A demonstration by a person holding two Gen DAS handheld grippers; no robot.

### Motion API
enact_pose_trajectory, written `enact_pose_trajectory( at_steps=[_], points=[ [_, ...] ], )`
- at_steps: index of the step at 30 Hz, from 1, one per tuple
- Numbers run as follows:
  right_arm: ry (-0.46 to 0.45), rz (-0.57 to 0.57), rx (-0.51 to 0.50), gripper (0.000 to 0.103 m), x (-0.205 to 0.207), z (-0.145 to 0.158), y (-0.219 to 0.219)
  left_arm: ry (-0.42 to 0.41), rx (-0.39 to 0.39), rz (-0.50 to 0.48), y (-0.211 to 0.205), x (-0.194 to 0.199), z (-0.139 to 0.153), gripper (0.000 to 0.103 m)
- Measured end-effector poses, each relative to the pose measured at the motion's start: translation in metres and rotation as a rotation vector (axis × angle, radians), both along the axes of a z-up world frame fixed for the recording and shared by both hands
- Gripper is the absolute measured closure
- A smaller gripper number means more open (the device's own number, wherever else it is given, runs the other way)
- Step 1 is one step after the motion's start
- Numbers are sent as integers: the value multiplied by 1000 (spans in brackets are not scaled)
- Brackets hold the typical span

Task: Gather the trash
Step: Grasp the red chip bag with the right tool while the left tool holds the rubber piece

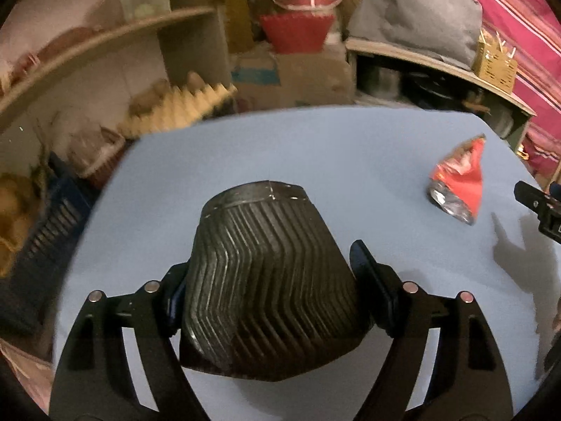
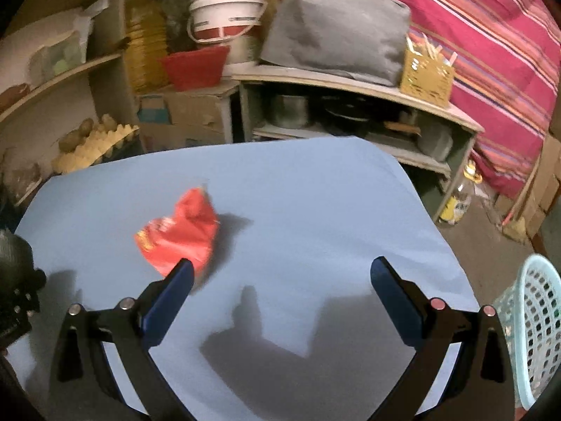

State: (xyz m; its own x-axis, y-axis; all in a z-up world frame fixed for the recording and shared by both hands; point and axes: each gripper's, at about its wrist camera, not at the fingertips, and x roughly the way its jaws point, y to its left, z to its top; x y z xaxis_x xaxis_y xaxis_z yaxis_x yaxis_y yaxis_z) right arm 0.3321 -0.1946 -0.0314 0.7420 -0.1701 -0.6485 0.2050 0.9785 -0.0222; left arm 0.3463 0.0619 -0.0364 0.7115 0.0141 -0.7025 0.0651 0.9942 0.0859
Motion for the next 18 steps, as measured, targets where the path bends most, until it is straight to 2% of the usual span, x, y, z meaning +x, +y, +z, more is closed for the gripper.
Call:
enact_pose_trajectory(
  at_steps=[5,12,13,15,17,18],
  points=[
    [2,17,17,5,22,7,20,-42,26,30,25,7,11,25],
    [44,38,-61,6,59,-1,49,-39,-3,69,49,14,14,25],
    [49,37,-77,9,64,-3,52,-38,-14,76,50,15,14,25],
    [73,45,-87,24,72,-7,54,-36,-37,84,54,17,16,25],
    [113,68,-43,47,79,-13,52,-40,-38,86,55,17,17,25],
    [120,77,-15,50,79,-14,51,-43,-34,88,56,17,17,25]
  ],
)
